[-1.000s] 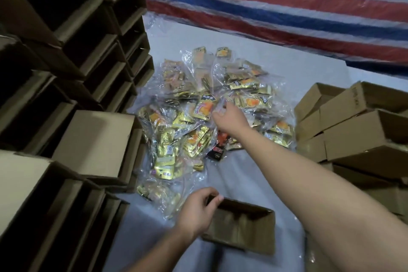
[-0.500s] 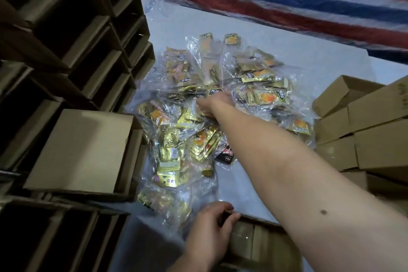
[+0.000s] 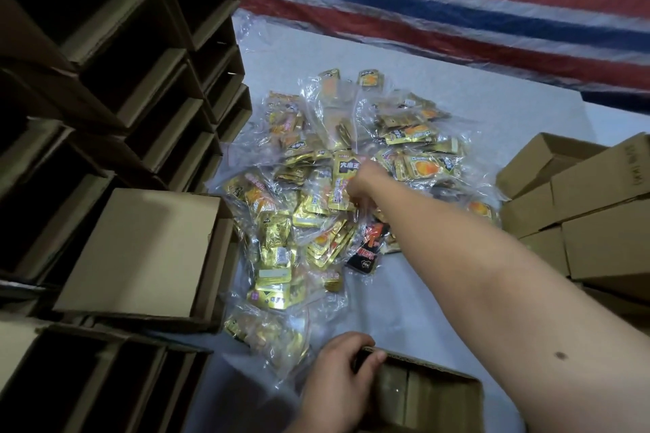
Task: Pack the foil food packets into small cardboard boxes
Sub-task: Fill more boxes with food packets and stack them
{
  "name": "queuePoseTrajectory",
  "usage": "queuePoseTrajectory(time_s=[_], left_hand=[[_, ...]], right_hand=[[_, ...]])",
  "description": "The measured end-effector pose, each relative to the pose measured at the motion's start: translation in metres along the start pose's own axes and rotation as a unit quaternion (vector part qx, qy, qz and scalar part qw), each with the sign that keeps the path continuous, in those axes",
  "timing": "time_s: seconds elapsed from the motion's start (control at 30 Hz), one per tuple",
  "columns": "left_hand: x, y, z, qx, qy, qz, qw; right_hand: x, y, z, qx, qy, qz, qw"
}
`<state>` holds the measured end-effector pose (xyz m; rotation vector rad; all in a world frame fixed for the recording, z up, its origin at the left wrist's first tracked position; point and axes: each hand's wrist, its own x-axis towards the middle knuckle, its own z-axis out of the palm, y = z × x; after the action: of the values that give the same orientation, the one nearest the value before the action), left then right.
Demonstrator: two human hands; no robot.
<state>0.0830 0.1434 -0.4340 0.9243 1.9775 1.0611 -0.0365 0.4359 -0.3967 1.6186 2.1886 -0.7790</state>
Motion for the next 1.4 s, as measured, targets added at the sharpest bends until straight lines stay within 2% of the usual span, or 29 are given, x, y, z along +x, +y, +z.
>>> queuePoseTrajectory(time_s=[0.17,0.27,0.4,0.67,0.77,0.93,1.07,1.17,1.27,1.4], left_hand=[[0.002,0.000,0.004,-0.018,0.017,-0.030,0.999],[0.003,0.001,0.005,-0.012,0.021,-0.030,0.999],[0.005,0.000,0.006,-0.016,0.023,-0.030,0.999],[0.003,0.002,0.001,0.005,0.001,-0.039,0.999],[0.003,0.005,-0.001,0.003,-0.008,-0.045,0.999],[0.004,0.009,-0.001,0.024,-0.007,-0.040,0.999],[0.005,0.007,-0.001,0.021,0.001,-0.031,0.999],[0.006,0.003,-0.001,0.026,-0.003,-0.024,0.999],[0.007,0.001,0.001,0.025,-0.001,-0.021,0.999],[0.009,-0.006,0.001,0.031,-0.048,-0.081,0.995]], right_hand=[[0.003,-0.008,0.015,0.068,0.029,0.012,0.997],[0.004,-0.017,0.031,0.036,0.049,0.028,0.998],[0.001,-0.018,0.024,0.050,0.013,0.041,0.998],[-0.012,0.029,0.022,0.004,0.013,0.058,0.998],[-0.015,0.048,0.022,0.006,0.062,0.070,0.996],[-0.022,0.047,0.041,0.064,0.112,0.010,0.992],[-0.023,0.038,0.059,0.046,0.039,-0.027,0.998],[-0.021,0.040,0.066,0.015,0.002,-0.025,1.000],[-0.028,0.030,0.078,-0.001,0.004,-0.026,1.000],[-0.046,0.014,0.103,-0.004,0.043,-0.053,0.998]])
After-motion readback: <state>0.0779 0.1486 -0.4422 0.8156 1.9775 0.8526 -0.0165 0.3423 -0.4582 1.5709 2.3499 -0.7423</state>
